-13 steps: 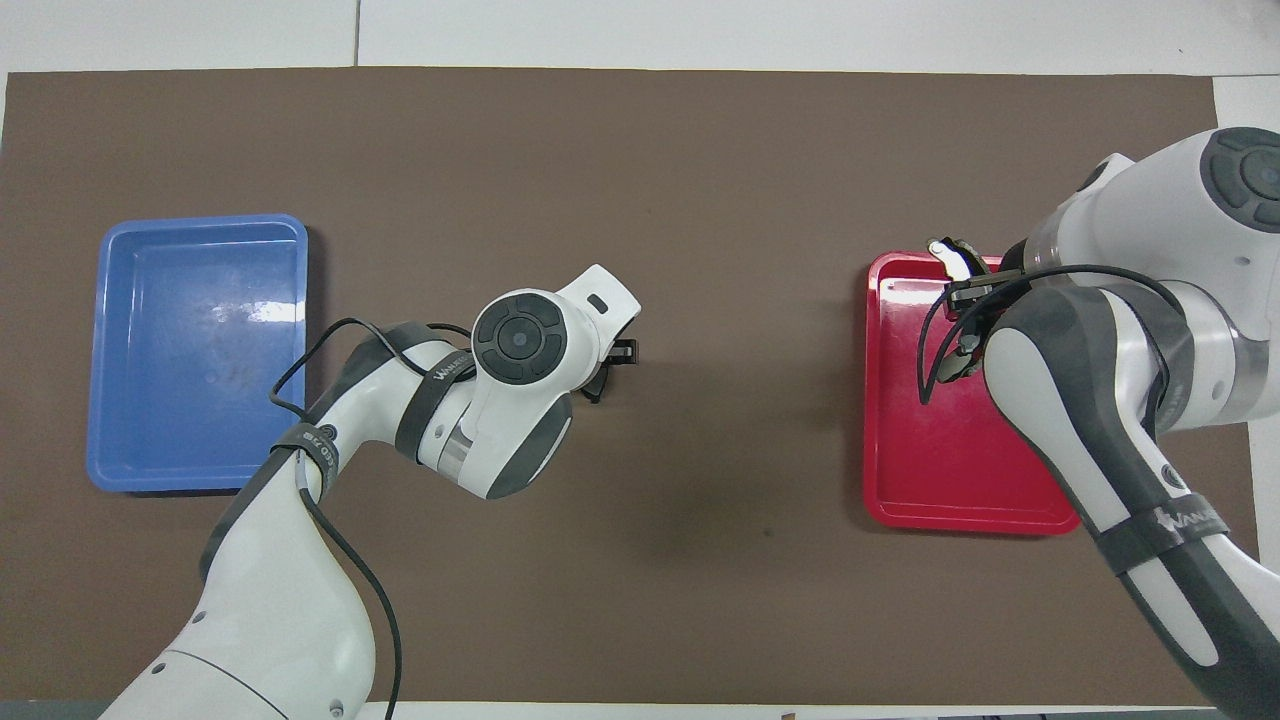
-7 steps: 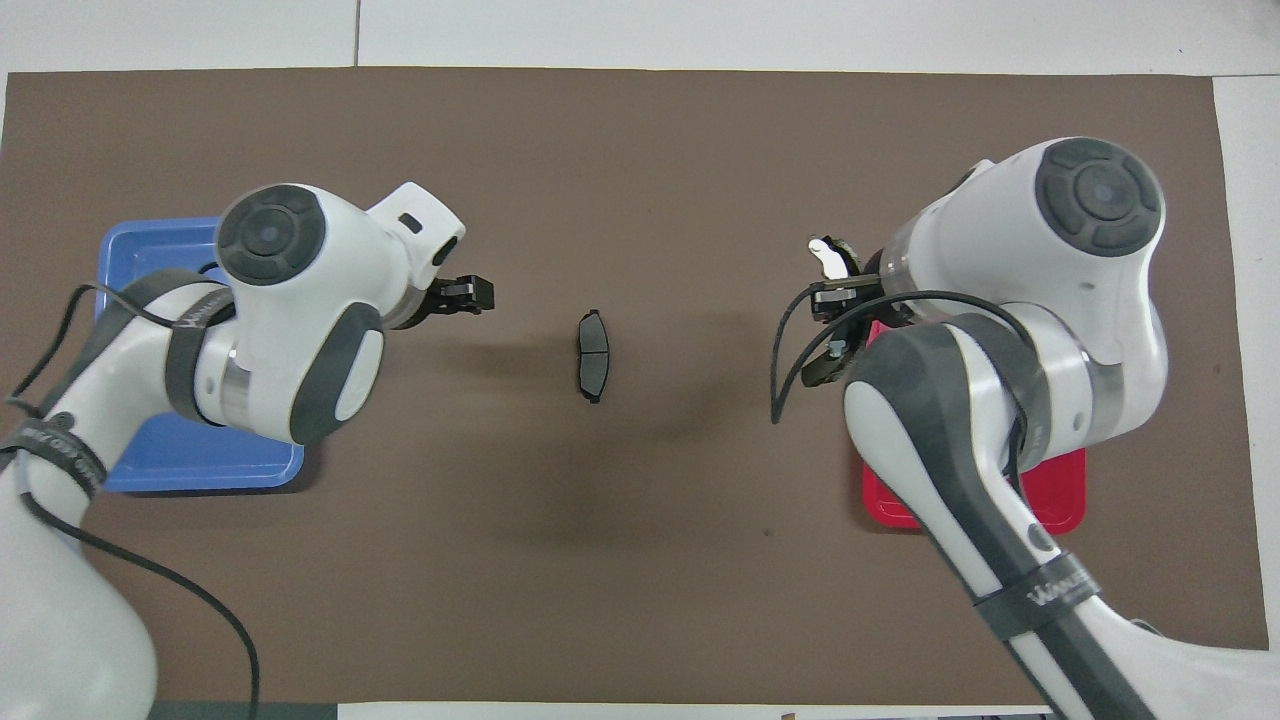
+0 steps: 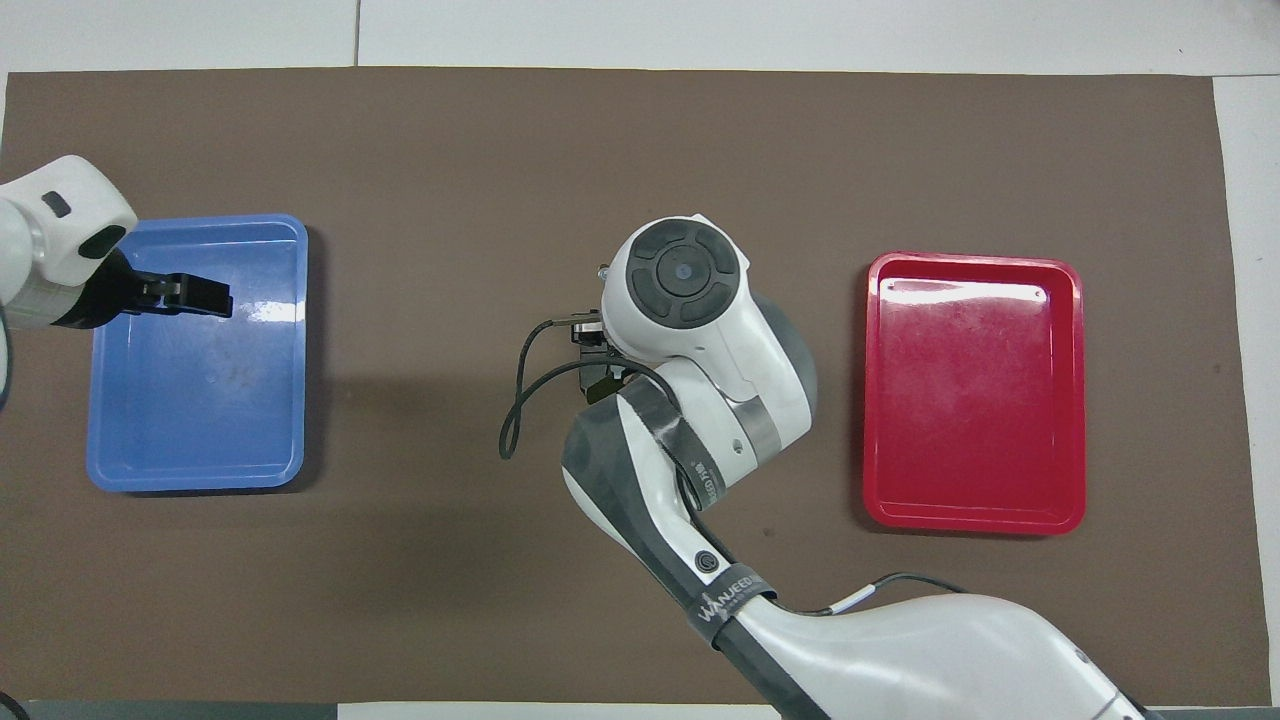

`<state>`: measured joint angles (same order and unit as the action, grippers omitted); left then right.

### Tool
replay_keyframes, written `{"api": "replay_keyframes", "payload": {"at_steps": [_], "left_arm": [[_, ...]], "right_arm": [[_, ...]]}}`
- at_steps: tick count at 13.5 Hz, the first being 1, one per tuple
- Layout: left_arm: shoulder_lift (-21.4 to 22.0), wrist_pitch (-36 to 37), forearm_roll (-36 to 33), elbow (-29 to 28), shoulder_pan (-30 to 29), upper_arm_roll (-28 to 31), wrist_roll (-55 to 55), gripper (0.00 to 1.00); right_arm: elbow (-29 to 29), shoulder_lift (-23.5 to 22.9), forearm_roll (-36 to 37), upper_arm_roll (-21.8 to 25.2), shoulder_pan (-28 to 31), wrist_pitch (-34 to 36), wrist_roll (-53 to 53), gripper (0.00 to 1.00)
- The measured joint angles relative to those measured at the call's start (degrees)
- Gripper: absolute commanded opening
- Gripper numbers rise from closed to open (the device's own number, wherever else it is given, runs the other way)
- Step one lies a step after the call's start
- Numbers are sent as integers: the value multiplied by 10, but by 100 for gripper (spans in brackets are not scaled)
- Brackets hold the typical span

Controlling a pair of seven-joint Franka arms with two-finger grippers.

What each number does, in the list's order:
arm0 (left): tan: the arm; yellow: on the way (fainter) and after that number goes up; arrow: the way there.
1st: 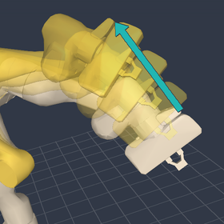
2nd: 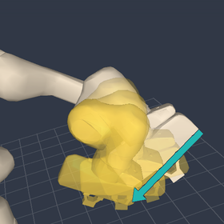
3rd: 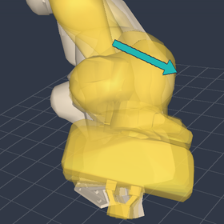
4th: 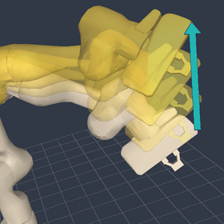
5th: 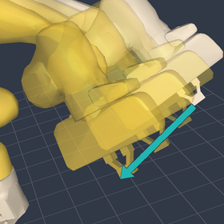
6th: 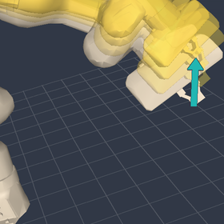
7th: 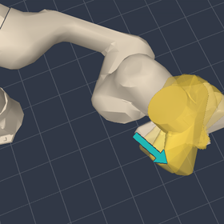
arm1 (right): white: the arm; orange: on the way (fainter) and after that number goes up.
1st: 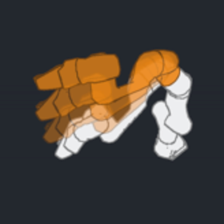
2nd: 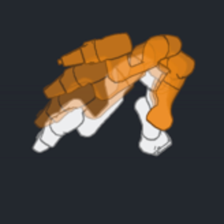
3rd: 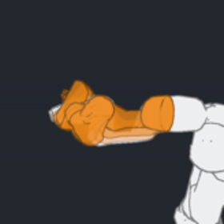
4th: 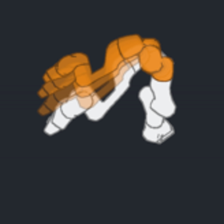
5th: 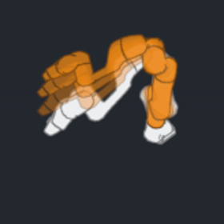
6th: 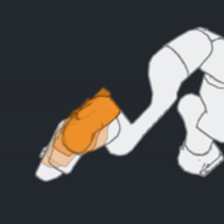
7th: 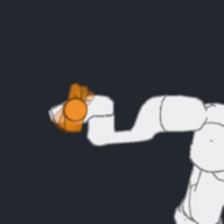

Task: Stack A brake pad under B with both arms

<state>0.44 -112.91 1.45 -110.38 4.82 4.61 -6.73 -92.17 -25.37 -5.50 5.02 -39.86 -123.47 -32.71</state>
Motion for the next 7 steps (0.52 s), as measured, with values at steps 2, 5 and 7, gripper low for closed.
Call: {"api": "replay_keyframes", "payload": {"at_steps": [2,5,7], "left_arm": [[19,57,0,30,-25,0,-6,99],[26,141,0,92,-47,0,-12,99],[25,178,0,125,-49,-1,-12,99]], "right_arm": [[8,-40,0,-5,-12,-41,-17,0],[7,-60,0,-14,-13,-50,-19,0],[5,-60,0,-14,-13,-48,-14,0]]}}
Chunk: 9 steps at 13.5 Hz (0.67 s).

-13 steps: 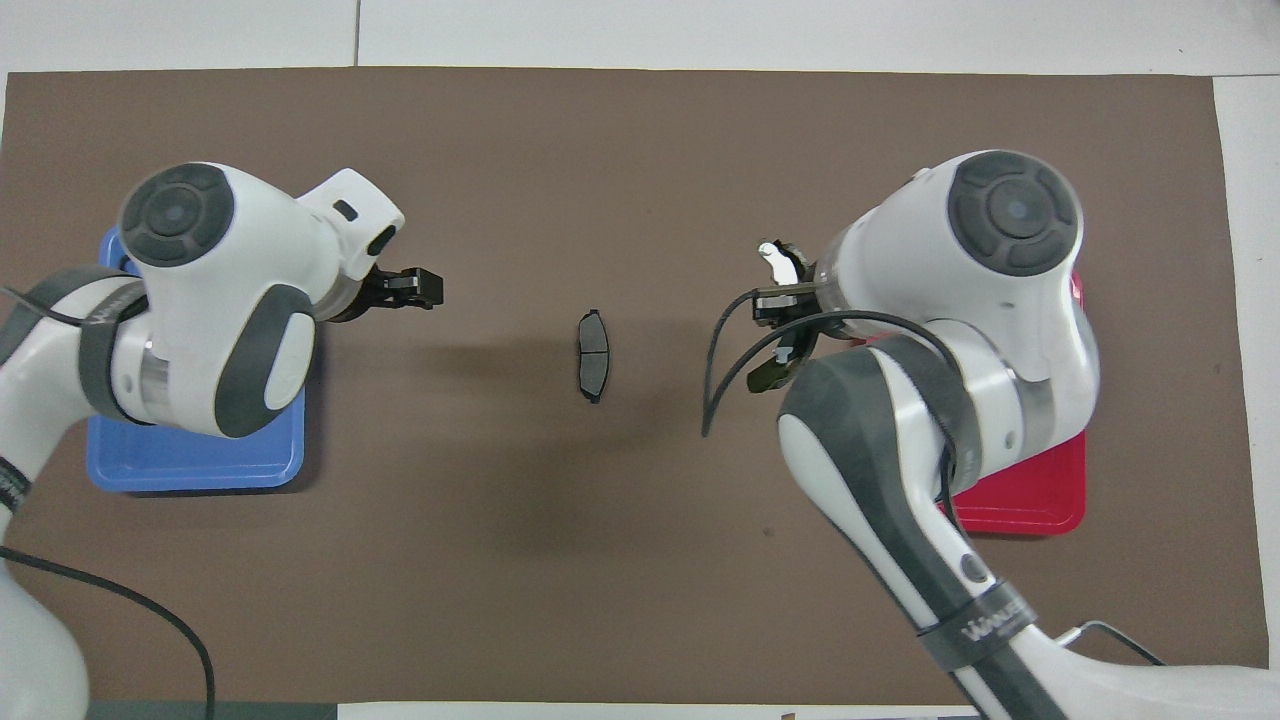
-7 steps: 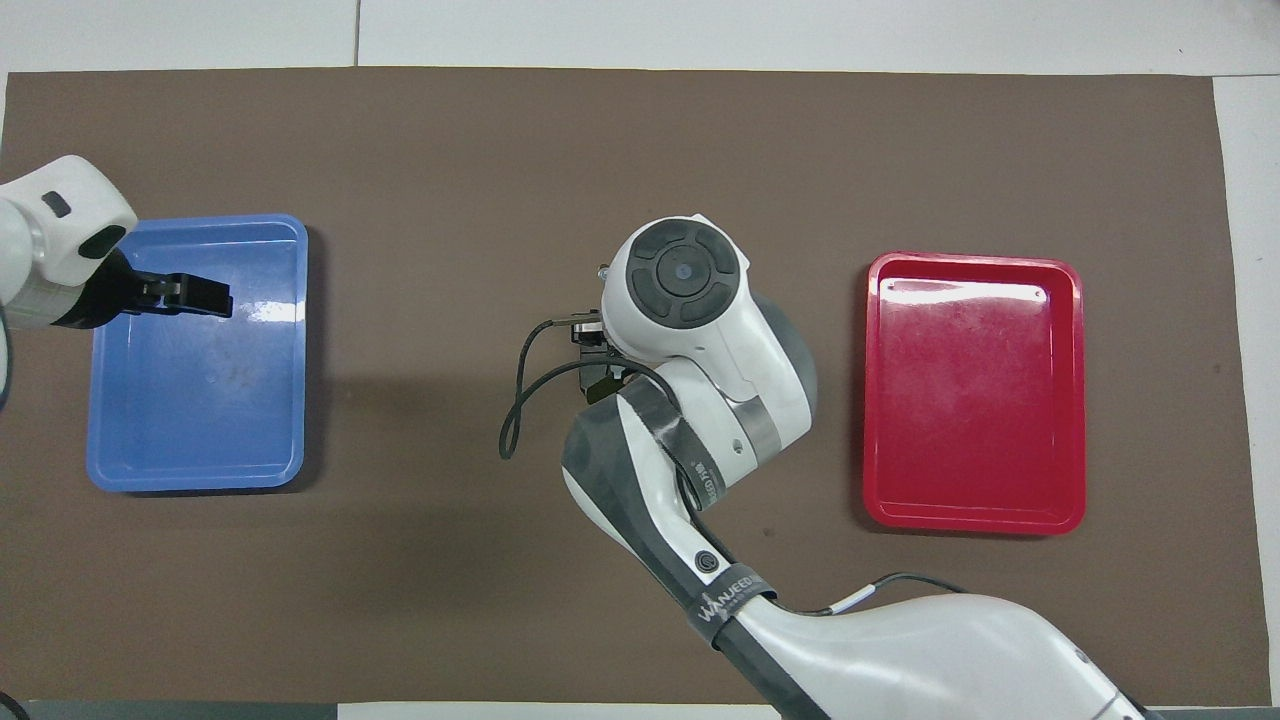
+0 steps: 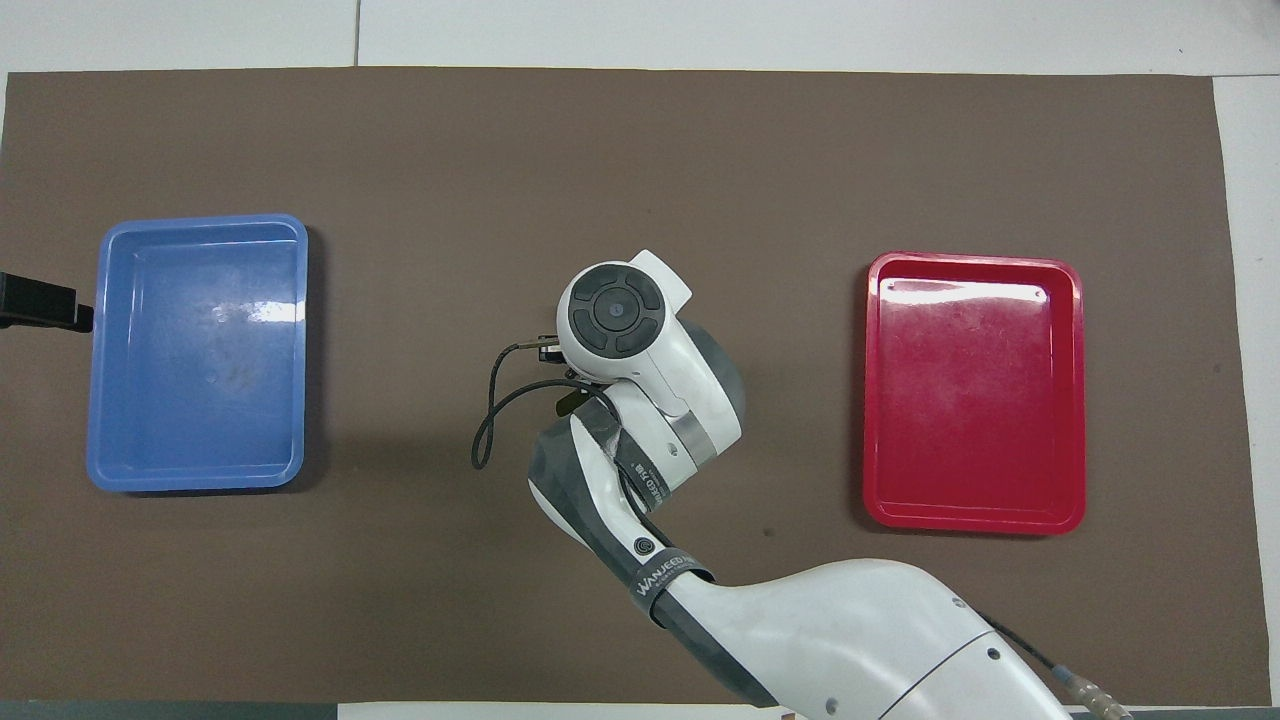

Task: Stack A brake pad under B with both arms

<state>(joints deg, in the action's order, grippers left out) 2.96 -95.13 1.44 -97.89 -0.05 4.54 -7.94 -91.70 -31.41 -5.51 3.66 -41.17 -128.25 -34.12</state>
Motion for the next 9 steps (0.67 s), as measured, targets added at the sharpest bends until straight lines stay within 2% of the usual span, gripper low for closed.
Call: {"api": "replay_keyframes", "payload": {"at_steps": [4,9], "left_arm": [[0,39,0,10,0,0,0,99],[0,40,0,3,0,0,0,99]], "right_arm": [[-8,0,0,0,3,1,35,0],[-13,0,0,1,6,0,65,0]]}}
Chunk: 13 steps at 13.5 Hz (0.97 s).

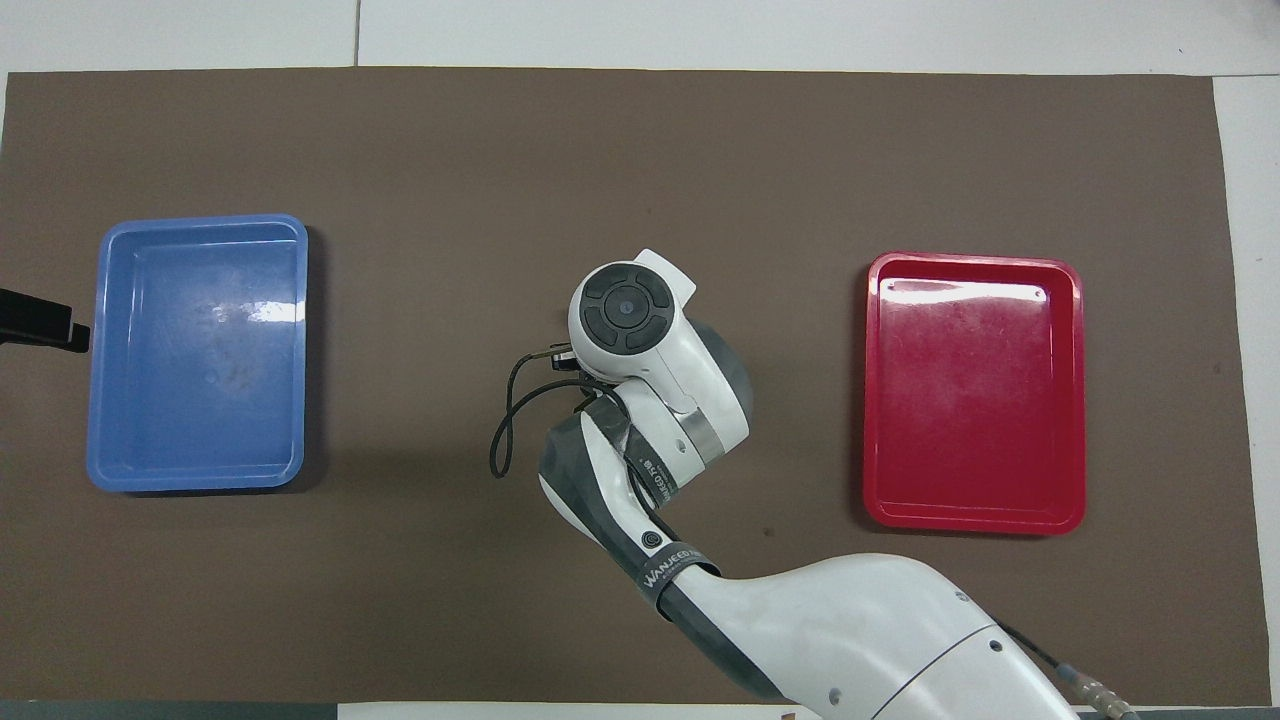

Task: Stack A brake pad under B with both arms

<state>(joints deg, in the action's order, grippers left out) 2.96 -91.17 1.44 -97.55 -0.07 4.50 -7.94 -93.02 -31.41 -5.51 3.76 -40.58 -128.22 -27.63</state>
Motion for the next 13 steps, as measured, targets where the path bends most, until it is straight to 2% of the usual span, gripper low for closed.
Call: {"api": "replay_keyframes", "payload": {"at_steps": [9,10,11,12,13], "left_arm": [[0,-11,0,-3,0,0,0,99],[0,-12,0,-3,0,0,0,99],[0,-12,0,-3,0,0,0,99],[0,-12,0,-3,0,0,0,99],[0,-13,0,-3,0,-1,0,99]], "right_arm": [[-23,1,0,0,-1,-38,0,0],[-24,1,0,0,-2,-42,0,4],[-25,1,0,0,-3,-45,0,20],[-25,1,0,0,-3,-46,0,74],[-26,1,0,0,-3,-46,0,100]]}}
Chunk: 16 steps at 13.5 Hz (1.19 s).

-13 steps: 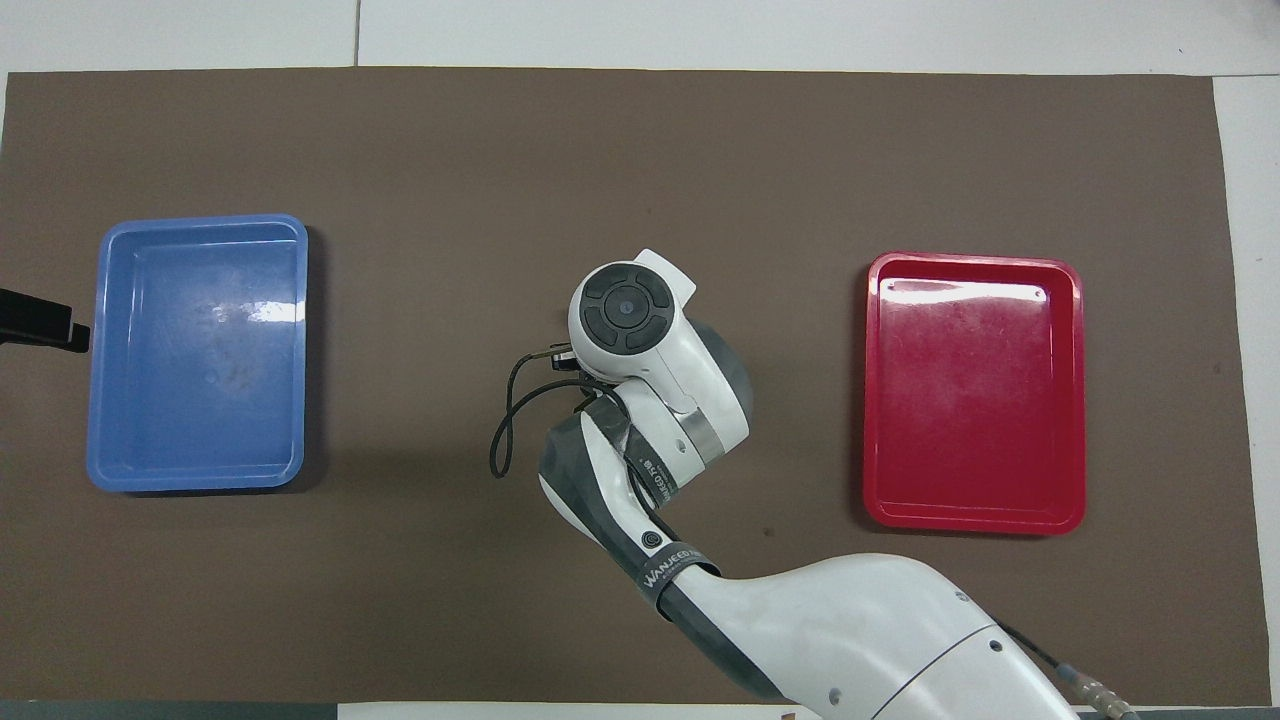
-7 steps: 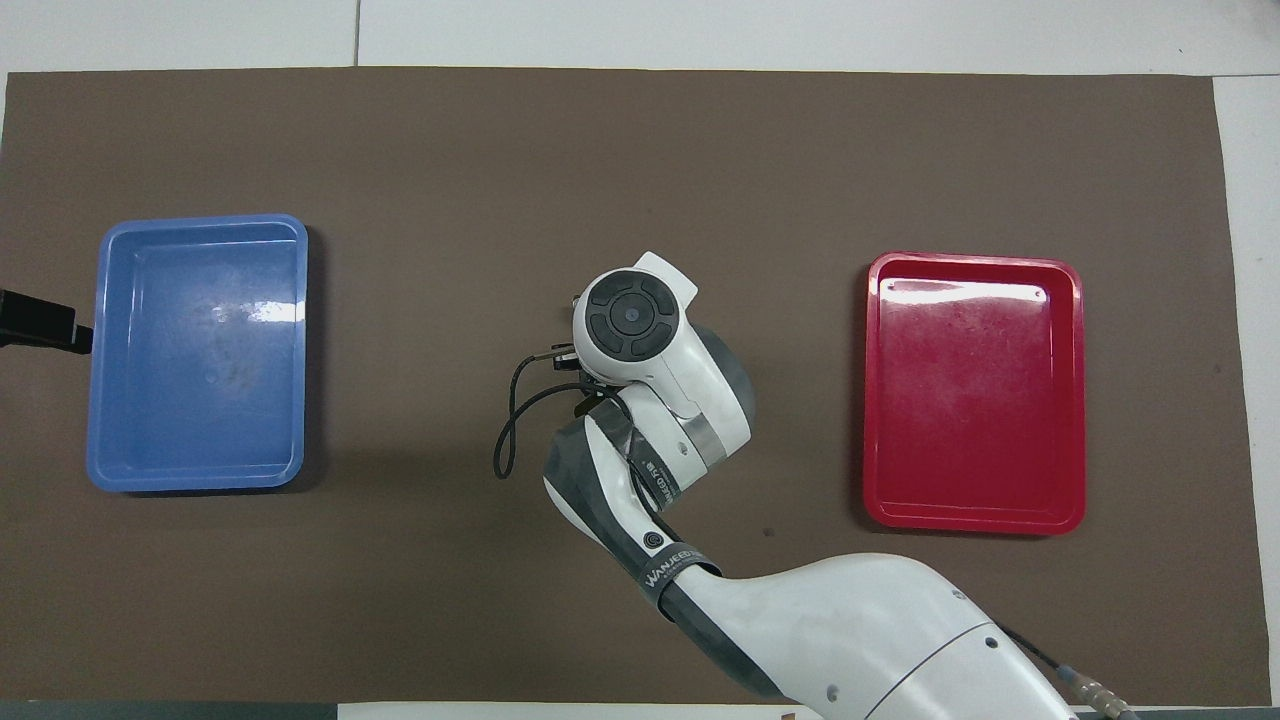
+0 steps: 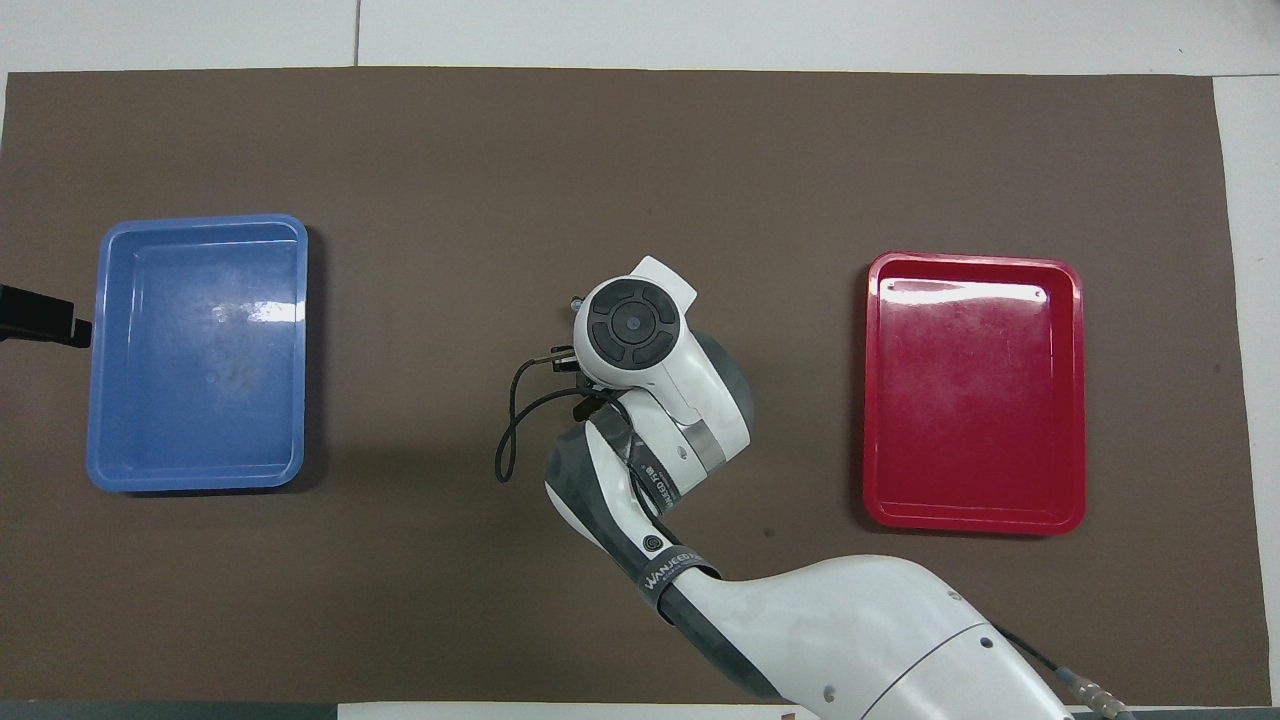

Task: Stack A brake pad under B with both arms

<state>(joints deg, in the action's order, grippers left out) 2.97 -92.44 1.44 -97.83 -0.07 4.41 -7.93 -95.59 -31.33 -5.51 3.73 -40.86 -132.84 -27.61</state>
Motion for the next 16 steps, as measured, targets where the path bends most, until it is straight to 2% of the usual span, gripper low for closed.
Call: {"api": "replay_keyframes", "payload": {"at_steps": [4,7,9,12,14,16], "left_arm": [[0,-3,-1,0,0,-2,7,99],[0,-4,-10,0,0,-4,11,99],[0,-4,-11,0,0,-7,13,99],[0,-4,-12,0,0,-7,15,100],[0,-4,-12,0,0,-7,15,100],[0,-4,-12,0,0,-7,15,100]], "right_arm": [[0,2,1,-2,-5,-1,1,100],[32,22,10,7,-4,59,1,100],[45,76,25,15,32,147,1,100],[45,177,33,17,122,306,25,100],[43,226,59,18,175,368,43,100],[38,266,69,18,227,409,105,100]]}}
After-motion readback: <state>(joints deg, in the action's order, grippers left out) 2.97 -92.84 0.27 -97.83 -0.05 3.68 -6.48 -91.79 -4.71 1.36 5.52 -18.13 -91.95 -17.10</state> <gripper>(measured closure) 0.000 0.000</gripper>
